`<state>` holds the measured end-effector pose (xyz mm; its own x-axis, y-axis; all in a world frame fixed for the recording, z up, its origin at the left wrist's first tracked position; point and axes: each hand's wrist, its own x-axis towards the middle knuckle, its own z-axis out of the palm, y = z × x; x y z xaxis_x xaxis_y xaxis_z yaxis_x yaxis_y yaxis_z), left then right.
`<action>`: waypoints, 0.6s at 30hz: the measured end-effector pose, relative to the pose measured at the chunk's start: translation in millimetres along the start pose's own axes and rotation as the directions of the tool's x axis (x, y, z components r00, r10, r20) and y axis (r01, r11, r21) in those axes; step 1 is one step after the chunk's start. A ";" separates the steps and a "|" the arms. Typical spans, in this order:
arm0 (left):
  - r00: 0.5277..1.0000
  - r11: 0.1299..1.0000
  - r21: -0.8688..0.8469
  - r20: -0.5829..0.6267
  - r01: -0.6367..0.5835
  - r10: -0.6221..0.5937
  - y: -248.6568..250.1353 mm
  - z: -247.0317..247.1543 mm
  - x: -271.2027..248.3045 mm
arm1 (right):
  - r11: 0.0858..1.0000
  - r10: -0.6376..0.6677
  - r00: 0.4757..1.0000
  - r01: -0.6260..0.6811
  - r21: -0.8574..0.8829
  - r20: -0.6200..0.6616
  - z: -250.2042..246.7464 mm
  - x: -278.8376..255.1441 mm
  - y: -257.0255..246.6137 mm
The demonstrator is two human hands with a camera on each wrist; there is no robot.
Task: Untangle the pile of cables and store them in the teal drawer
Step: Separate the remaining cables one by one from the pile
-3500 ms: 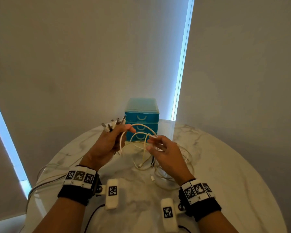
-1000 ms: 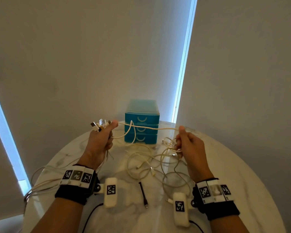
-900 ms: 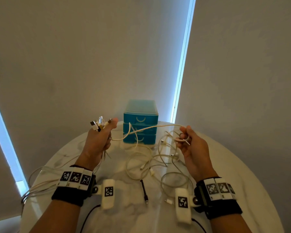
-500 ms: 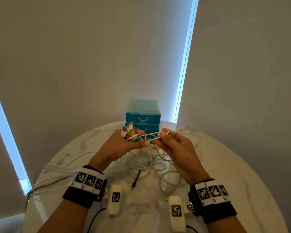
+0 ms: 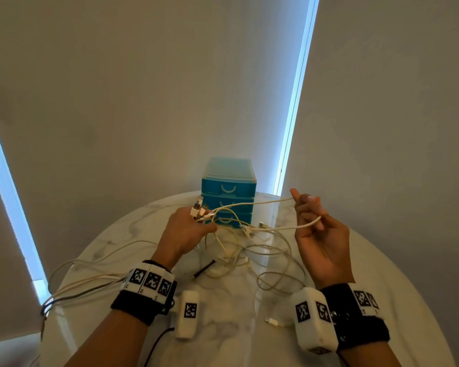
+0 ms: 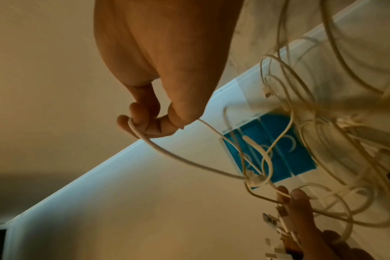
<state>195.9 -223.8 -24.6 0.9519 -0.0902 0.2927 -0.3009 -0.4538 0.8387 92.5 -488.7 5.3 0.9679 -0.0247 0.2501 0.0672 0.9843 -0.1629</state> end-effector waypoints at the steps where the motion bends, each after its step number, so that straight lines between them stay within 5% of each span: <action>1: 1.000 1.000 -0.025 -0.027 0.009 -0.010 -0.7 -0.6 -0.2 | 0.999 0.031 1.000 -0.030 -0.022 0.003 2.4 0.2 -1.8; 4: 0.999 0.987 -0.158 -0.050 -0.018 0.011 2.4 0.0 -1.6 | 0.910 0.078 0.991 -0.114 -0.399 -0.106 11.0 1.3 2.9; 7: 0.998 0.958 -0.278 -0.020 -0.068 0.064 11.8 1.5 -6.2 | 0.485 0.114 0.976 -0.217 -0.847 -0.185 8.2 -1.7 28.1; 10: 0.995 0.963 -0.256 0.025 -0.084 0.093 14.2 5.4 -8.7 | 0.214 0.256 0.944 -0.265 -0.940 -0.208 8.5 -10.0 47.3; 12: 0.995 0.972 -0.225 0.049 -0.073 0.086 10.4 8.2 -9.9 | 0.241 0.334 0.932 -0.229 -0.943 -0.141 14.4 -12.5 47.8; 14: 0.997 0.985 -0.169 0.055 -0.039 0.049 4.1 9.4 -7.6 | 0.446 0.303 0.952 -0.182 -0.877 -0.043 21.6 -11.7 39.7; 16: 0.992 0.990 -0.140 0.120 -0.017 0.034 1.2 6.5 -5.9 | 0.620 0.156 0.988 -0.090 -0.780 0.009 25.2 -8.4 26.1; 18: 0.975 0.985 -0.172 0.217 -0.013 0.051 2.0 2.8 -6.1 | 0.624 -0.048 0.999 0.031 -0.781 0.002 22.7 -4.4 11.7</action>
<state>189.6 -226.7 -25.9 0.9251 -0.3035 0.2283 -0.3187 -0.2933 0.9013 83.5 -473.0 24.0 0.9632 -0.0711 0.2590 0.2609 0.4774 -0.8391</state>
